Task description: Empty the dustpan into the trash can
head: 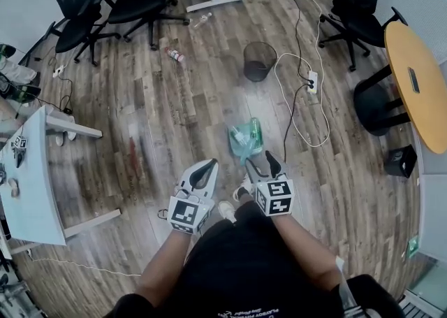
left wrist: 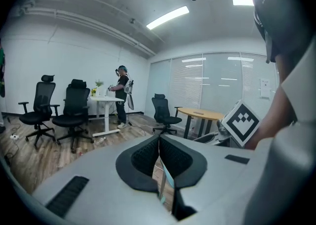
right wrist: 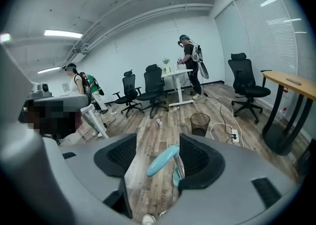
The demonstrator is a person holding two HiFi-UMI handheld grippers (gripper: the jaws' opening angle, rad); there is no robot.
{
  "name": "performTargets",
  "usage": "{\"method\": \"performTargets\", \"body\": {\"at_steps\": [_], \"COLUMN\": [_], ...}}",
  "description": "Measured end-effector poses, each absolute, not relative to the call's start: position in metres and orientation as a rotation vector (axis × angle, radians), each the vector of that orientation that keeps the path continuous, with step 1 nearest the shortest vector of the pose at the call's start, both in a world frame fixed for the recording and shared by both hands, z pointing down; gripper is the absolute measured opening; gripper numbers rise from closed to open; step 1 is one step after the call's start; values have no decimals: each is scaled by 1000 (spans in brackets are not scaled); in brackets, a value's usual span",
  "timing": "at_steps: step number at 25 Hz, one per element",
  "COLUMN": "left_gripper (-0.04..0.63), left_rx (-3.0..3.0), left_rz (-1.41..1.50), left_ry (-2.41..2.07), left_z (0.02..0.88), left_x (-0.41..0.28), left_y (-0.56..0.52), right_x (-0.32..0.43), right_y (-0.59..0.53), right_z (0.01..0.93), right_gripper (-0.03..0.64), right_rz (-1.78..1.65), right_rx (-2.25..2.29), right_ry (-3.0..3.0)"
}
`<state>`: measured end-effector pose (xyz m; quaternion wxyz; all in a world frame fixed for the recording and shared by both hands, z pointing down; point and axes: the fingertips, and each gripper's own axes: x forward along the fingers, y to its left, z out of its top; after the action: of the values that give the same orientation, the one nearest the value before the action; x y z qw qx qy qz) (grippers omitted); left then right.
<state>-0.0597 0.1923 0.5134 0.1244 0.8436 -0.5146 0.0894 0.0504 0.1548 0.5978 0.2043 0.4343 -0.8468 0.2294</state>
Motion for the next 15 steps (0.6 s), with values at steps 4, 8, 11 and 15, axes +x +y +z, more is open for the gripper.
{"method": "performTargets", "body": {"at_steps": [4,8,11,15], "left_gripper": [23,23,23,23], "left_rx": [2443,2420,2393,2360], "left_rz": [307,377,421,448], "left_ry": [-1473,-1446,-1434,-1438], "left_z": [528,542,550,560], "left_x": [-52,-53,-54,-56], "left_y": [161,136,117,95], "right_x": [52,45,43,41], "right_y": [134,119,105,94], "right_z": [631,661,679,705], "right_gripper": [282,310,339,360], "right_rz": [767,913,1014,1140], "right_rx": [1188,1150,1157,1167], "right_ry": [-2295,-2232,-2163,-2059]}}
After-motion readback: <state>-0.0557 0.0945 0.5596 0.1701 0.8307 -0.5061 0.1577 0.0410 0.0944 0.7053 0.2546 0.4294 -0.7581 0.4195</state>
